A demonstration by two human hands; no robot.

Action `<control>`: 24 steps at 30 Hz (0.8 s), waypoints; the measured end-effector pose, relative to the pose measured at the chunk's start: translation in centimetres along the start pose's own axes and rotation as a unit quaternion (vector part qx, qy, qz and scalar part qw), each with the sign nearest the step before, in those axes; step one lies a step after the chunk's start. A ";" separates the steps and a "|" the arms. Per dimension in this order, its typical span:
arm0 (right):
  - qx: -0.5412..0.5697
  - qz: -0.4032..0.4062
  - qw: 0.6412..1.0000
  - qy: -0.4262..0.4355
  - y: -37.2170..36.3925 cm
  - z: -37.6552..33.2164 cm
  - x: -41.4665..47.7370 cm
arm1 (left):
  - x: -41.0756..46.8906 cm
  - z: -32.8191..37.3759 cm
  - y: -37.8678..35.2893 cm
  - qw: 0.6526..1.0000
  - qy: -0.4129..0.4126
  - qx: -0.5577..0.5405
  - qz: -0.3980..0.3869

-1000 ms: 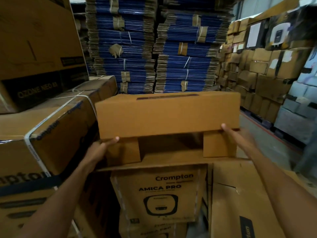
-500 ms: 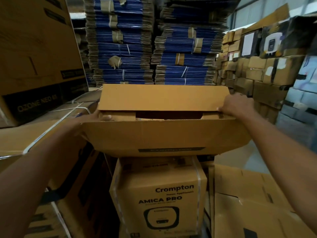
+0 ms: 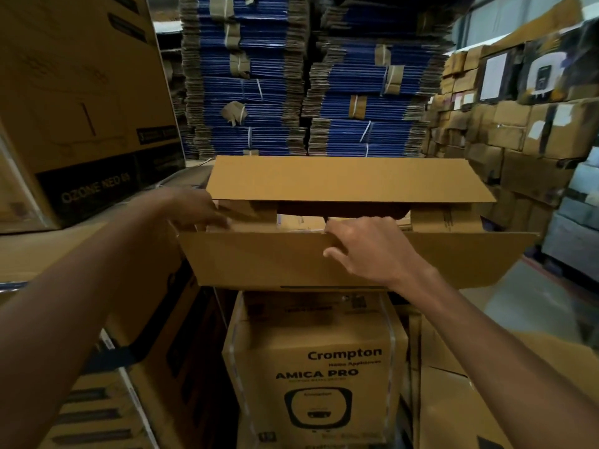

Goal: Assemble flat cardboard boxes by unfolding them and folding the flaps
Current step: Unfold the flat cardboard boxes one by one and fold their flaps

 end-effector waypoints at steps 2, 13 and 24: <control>0.016 0.042 0.999 0.027 -0.2 -0.7 -0.8 | -0.4 1.5 0.0 0.999 0.022 0.005 -0.027; 0.047 0.152 0.979 0.130 0.0 -2.7 -4.0 | 6.7 6.7 -3.7 0.987 0.129 0.042 0.087; 0.065 0.158 0.979 0.111 0.1 -1.8 -4.2 | 4.7 8.6 -2.4 0.980 0.041 0.021 0.192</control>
Point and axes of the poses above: each hand's wrist, its own x-axis towards the middle knuckle, its own y-axis out of the back of the hand, z = x × y, the point moved 6 cm from there along x, towards the middle knuckle, and after that the axes turned 13 degrees about -y, right-handed, at the moved point
